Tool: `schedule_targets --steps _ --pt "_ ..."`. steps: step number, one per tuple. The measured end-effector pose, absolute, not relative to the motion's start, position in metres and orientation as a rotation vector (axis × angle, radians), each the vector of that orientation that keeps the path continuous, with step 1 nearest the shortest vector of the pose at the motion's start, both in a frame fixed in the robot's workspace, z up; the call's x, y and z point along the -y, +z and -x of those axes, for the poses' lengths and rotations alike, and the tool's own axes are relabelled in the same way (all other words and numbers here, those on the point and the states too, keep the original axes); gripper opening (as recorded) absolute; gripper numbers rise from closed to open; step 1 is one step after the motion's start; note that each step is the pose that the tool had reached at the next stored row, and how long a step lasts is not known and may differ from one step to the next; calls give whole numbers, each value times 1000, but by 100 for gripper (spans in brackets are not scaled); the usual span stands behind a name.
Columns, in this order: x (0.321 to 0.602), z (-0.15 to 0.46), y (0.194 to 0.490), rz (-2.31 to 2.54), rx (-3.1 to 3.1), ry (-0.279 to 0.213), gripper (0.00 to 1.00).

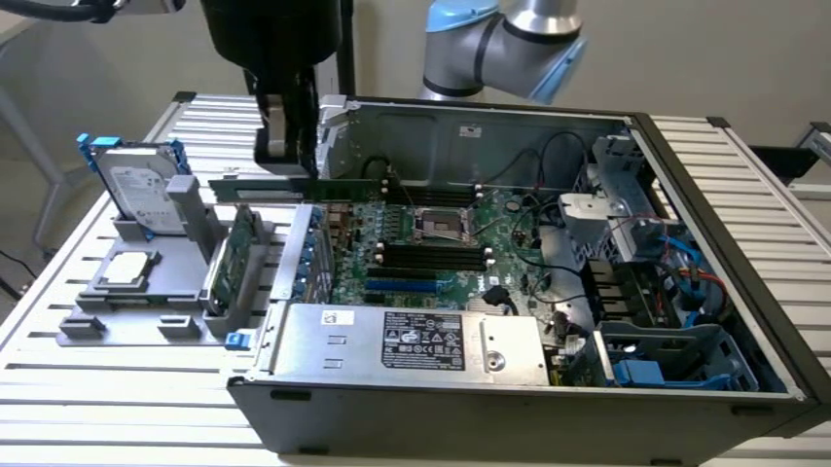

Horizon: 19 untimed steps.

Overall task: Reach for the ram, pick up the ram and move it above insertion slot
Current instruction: 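Pick up the ram and move it above insertion slot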

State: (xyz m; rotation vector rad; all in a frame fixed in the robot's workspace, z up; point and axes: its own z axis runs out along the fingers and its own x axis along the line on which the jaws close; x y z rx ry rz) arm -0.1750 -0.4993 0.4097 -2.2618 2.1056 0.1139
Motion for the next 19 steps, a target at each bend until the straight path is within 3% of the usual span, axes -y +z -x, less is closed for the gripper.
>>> schedule_targets --steps 13,19 --pt "497 116 410 2254 -2098 129 13" --pt "481 103 410 2254 -2098 128 13"
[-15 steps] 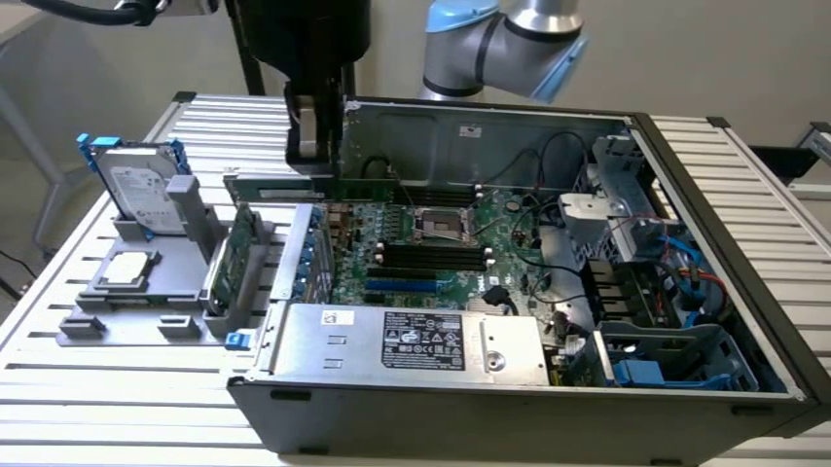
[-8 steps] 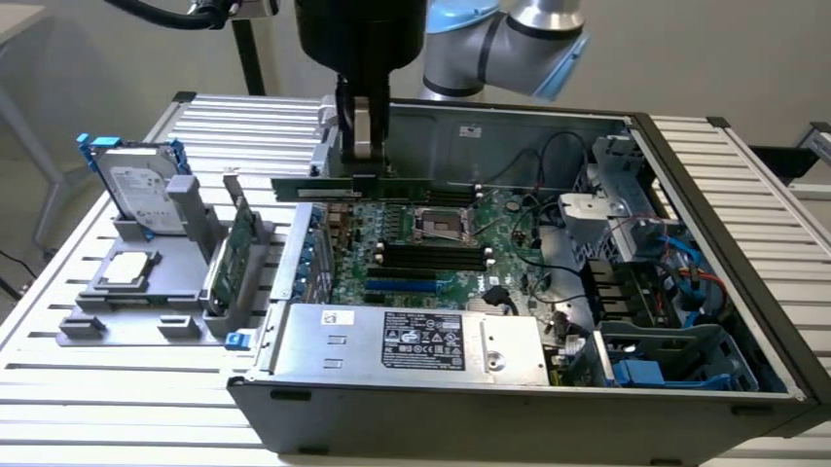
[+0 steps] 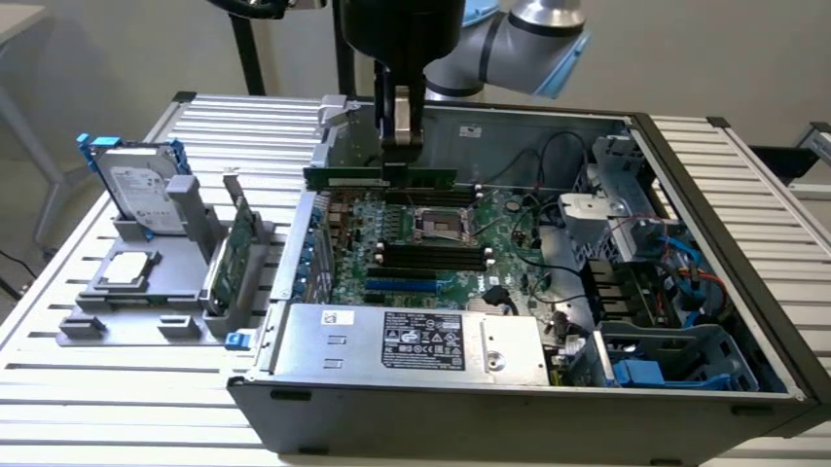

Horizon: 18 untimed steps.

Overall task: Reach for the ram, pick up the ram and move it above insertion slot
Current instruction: 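Pick up the ram and move it above insertion slot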

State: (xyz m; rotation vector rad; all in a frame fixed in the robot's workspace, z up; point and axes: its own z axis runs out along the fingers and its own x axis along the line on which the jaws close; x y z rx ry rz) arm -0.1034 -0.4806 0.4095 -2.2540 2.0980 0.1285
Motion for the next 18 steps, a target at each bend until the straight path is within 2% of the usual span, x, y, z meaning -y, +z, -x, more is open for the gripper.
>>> schedule_targets --steps 18 --pt "405 85 406 2255 -2098 128 13"
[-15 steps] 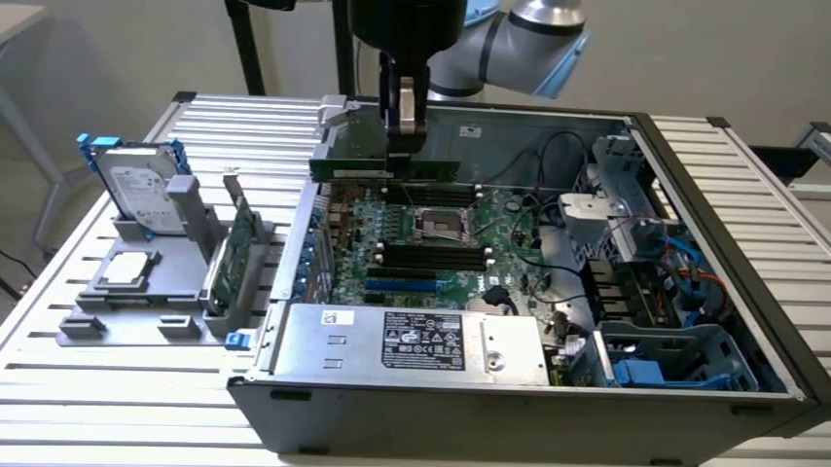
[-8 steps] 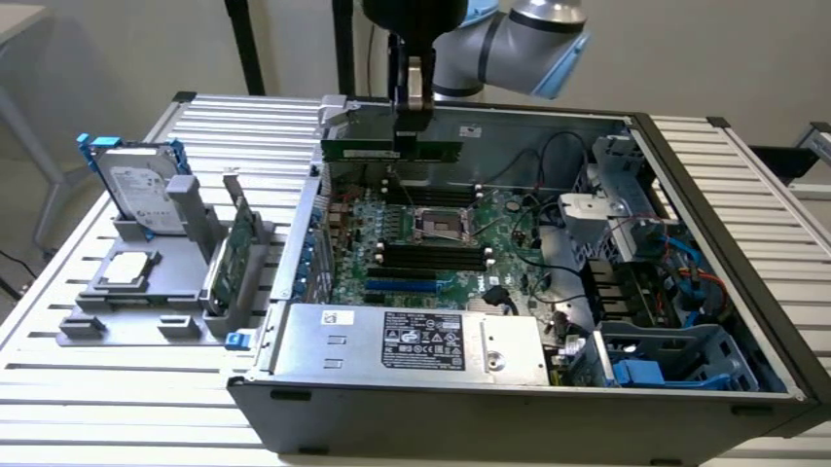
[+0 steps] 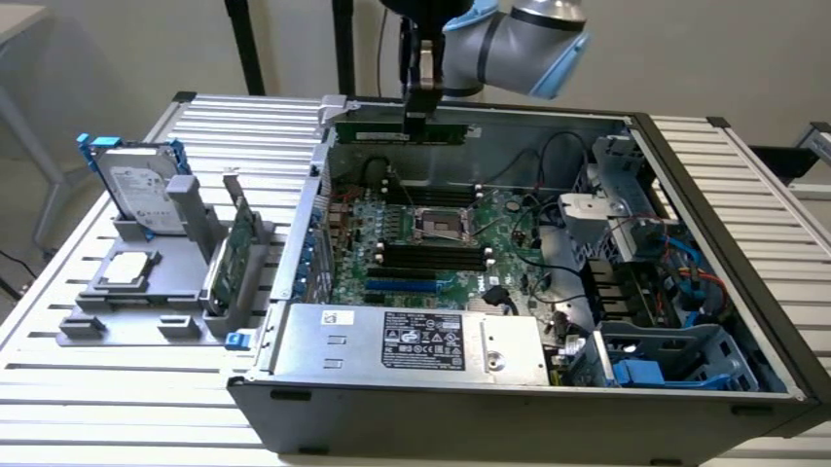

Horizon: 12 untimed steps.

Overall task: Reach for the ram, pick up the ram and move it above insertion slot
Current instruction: 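Pick up the ram and move it above insertion slot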

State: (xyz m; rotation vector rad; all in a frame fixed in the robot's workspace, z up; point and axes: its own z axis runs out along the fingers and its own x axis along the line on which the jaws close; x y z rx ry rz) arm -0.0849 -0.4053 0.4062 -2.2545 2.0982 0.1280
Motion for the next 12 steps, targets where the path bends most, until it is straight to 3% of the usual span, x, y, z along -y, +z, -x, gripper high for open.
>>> schedule_targets --steps 12 --pt "393 54 399 2236 -2117 127 13"
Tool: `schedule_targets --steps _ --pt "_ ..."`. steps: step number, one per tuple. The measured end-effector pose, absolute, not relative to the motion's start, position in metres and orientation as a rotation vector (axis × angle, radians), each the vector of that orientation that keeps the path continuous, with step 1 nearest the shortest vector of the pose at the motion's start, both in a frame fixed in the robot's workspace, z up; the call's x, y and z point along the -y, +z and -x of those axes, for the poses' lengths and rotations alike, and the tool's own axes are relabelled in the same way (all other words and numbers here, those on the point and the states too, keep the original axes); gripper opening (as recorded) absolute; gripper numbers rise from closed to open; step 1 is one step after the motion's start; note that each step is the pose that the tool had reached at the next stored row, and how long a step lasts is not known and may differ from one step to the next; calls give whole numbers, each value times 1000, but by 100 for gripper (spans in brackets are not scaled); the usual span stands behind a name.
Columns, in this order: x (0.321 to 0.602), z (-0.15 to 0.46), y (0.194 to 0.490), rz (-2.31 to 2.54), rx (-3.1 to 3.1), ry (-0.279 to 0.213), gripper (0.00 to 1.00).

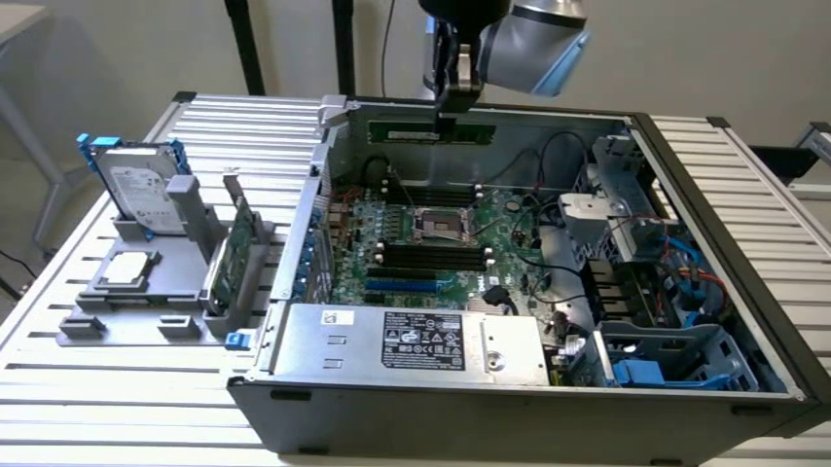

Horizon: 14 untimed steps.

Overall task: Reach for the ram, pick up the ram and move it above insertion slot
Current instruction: 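Pick up the ram and move it above insertion slot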

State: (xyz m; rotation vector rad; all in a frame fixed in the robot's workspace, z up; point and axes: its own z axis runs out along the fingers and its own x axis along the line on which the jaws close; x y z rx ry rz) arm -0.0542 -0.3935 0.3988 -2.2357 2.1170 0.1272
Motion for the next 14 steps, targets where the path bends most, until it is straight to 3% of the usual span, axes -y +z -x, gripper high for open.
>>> schedule_targets --steps 14 --pt "393 52 396 2185 -2168 127 13"
